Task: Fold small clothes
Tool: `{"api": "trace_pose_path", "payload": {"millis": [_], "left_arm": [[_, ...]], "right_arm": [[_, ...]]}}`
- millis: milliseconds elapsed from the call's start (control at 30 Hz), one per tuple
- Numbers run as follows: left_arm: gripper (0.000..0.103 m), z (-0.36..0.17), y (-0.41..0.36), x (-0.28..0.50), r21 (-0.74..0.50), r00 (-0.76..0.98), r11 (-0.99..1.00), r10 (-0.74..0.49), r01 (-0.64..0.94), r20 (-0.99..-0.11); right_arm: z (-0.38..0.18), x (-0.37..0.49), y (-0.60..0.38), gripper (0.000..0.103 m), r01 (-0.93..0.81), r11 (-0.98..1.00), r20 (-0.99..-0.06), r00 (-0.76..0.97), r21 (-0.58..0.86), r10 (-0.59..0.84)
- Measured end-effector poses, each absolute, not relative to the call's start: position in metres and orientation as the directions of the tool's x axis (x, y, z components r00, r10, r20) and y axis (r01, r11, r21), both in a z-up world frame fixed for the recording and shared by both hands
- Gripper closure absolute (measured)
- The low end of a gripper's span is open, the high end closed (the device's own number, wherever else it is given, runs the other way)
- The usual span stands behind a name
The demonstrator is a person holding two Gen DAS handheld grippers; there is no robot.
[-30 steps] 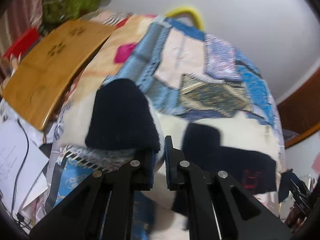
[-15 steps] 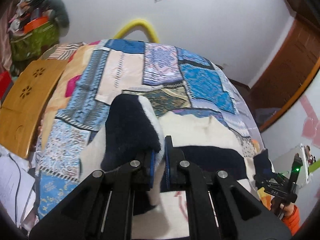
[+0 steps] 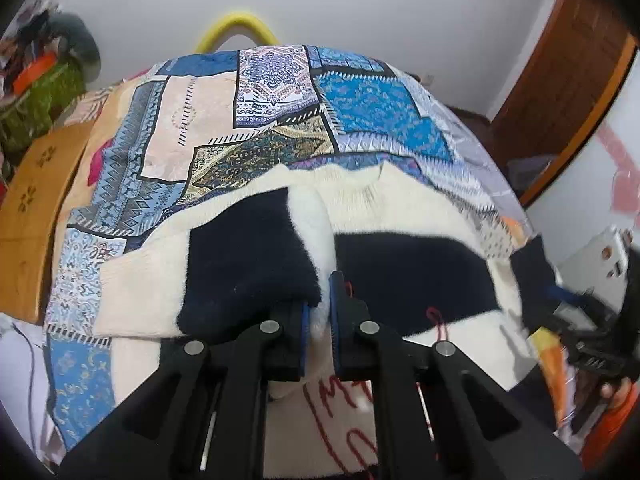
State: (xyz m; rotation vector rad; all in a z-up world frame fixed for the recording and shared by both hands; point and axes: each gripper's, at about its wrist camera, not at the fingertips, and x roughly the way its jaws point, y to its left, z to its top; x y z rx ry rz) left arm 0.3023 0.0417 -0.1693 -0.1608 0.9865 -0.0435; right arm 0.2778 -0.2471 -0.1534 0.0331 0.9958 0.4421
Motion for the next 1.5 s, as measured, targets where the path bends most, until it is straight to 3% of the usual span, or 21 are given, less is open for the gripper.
{"api": "trace_pose_path", "payload": {"millis": [300,800,1133,1333,1500], "left_arm": [[0.092,-0.154,0.038,0.279,-0.123,0.529,0.992,-0.122,0.034,-0.84],[0.052,-0.142,0.135,0.232,-0.07,0.571,0.985,0.032,-0.157,-0.82],[0.051,-0.179,0.181,0.207,-0.063,0.514,0.971,0.067,-0.231,-0.855],[0.042,-0.201,0.2,0.2,-0.053,0.484,0.962,0.087,-0.268,-0.871],[0.042,-0.223,0.212,0.205,-0.061,0.443,0.954,0.08,-0.293,-0.893]], "right_arm": [[-0.132,0.273,-0.208,0.019,-0.397,0.89,-0.777,0.478,0.225,0.41],[-0.103,0.257,-0.094,0.019,-0.598,0.782,-0.772,0.411,0.173,0.485],[-0.117,0.252,-0.008,0.019,-0.718,0.684,-0.822,0.311,0.125,0.477],[-0.14,0.257,0.033,0.02,-0.746,0.655,-0.851,0.261,0.123,0.456],[-0.161,0.261,0.062,0.039,-0.771,0.62,-0.879,0.188,0.144,0.438]]}}
